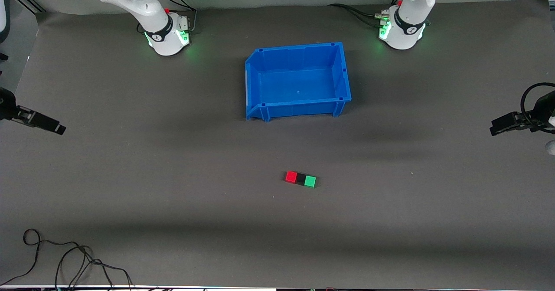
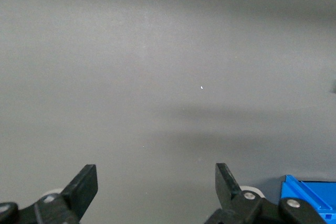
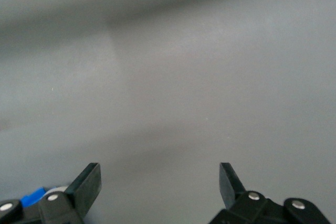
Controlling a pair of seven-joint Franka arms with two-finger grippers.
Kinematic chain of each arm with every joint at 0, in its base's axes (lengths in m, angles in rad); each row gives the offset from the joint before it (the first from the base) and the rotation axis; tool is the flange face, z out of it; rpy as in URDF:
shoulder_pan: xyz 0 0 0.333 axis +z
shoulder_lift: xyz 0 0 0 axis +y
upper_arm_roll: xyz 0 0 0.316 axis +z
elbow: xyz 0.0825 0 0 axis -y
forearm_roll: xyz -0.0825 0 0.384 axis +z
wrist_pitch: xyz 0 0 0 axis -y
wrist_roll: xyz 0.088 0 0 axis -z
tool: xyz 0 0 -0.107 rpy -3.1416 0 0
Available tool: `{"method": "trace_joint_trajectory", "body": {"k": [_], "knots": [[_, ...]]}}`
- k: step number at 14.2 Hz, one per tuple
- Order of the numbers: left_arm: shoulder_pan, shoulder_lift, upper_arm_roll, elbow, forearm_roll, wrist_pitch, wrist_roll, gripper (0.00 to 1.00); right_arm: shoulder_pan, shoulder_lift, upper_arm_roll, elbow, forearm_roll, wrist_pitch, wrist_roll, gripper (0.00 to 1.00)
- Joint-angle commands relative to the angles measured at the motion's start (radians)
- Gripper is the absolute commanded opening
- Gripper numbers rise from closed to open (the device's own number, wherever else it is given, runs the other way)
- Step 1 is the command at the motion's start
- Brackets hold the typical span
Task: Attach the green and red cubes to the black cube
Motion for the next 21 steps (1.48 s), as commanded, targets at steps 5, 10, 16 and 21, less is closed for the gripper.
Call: {"method": "trace_joint_trajectory", "body": {"k": [5, 10, 16, 21], "knots": [[-0.01, -0.092, 0.011, -0.043, 0.011, -0.032, 0.001, 1.0, -0.295, -0.059, 0.298, -0.051, -0.031, 0.04, -0.201, 1.0], [-0.347, -0.15, 0.326, -0.074, -0.004, -0.05, 0.002, 1.0, -0.283, -0.062, 0.297, -0.049, -0.033, 0.039, -0.202, 1.0], [-0.377, -0.151, 0.355, -0.074, -0.006, -0.05, 0.002, 1.0, -0.284, -0.067, 0.284, -0.051, -0.033, 0.026, -0.27, 1.0], [-0.383, -0.154, 0.351, -0.069, -0.007, -0.033, 0.015, 1.0, -0.283, -0.065, 0.283, -0.043, -0.033, -0.009, -0.265, 1.0]]}}
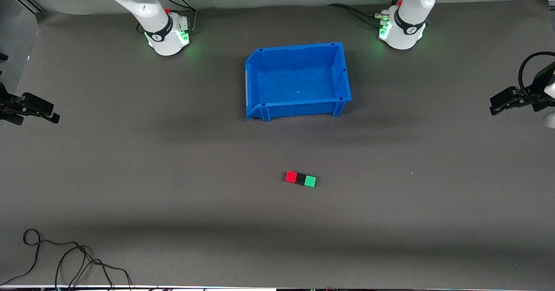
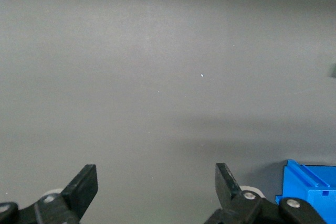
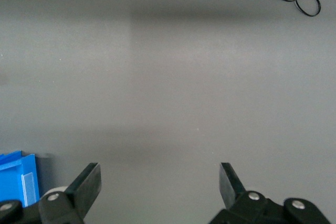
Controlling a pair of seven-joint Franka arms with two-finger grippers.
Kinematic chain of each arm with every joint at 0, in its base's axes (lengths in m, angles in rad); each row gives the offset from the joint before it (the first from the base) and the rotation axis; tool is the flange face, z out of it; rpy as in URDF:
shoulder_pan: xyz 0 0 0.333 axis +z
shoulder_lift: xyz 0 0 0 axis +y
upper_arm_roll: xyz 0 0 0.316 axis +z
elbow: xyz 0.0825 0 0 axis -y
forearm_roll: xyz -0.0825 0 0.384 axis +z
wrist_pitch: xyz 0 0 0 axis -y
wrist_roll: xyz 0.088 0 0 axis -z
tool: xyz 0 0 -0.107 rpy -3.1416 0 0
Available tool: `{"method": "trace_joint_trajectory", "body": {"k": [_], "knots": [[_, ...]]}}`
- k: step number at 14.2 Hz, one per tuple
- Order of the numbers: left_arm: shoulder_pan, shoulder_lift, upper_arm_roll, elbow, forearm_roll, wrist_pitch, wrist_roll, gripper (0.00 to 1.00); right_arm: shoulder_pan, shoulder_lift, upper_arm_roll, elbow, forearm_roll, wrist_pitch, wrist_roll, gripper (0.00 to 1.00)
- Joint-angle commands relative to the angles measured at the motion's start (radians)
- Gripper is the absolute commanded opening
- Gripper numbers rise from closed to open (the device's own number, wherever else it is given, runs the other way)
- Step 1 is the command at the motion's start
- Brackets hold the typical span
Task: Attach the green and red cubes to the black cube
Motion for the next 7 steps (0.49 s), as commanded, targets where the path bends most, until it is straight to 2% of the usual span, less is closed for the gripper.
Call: {"method": "trace_joint_trajectory", "body": {"k": [1, 4, 7], "knots": [[-0.026, -0.024, 0.01, -0.017, -0.005, 0.021, -0.004, 1.0, -0.005, -0.025, 0.005, -0.019, -0.019, -0.021, -0.021, 1.0], [-0.015, -0.02, 0.013, -0.02, -0.071, 0.024, 0.011, 1.0, -0.005, -0.023, 0.005, -0.019, -0.019, -0.021, -0.017, 1.0], [-0.027, -0.015, 0.01, -0.023, -0.059, 0.018, 0.005, 1.0, -0.005, -0.022, 0.003, -0.019, -0.017, -0.021, -0.015, 1.0]]}}
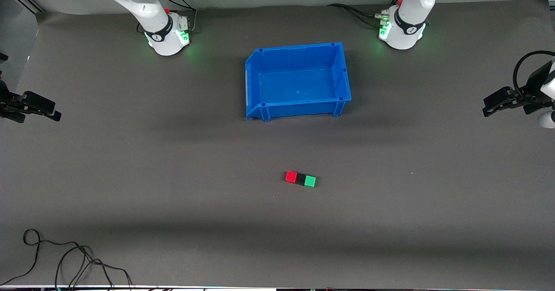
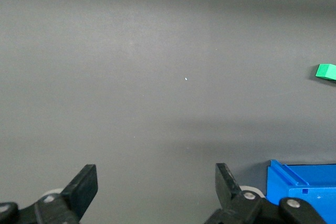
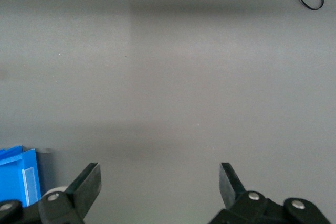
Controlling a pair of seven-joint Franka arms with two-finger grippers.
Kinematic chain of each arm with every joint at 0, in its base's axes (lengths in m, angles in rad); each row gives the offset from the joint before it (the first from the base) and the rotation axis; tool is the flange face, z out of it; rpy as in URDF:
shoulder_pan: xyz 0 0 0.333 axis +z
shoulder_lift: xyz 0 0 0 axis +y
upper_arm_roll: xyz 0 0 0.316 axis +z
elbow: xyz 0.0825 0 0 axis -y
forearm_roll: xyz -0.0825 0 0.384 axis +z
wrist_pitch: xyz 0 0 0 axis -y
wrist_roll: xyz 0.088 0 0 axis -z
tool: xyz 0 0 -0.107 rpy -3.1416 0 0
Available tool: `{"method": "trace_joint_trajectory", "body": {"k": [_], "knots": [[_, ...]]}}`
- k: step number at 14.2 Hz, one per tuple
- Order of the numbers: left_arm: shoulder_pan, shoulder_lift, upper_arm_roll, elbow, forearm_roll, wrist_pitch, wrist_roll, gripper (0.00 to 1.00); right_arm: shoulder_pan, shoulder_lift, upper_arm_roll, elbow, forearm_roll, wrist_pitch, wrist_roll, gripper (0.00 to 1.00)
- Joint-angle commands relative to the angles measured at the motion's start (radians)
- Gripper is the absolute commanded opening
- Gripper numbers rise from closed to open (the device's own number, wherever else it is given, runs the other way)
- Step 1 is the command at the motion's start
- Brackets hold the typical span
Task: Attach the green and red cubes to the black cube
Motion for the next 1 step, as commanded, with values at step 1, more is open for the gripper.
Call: {"method": "trace_joint_trajectory", "body": {"k": [1], "knots": [[-0.017, -0.017, 0.01, -0.018, -0.004, 0.0, 0.005, 1.0, -0.005, -0.021, 0.003, -0.021, -0.019, -0.007, -0.017, 1.0]]}}
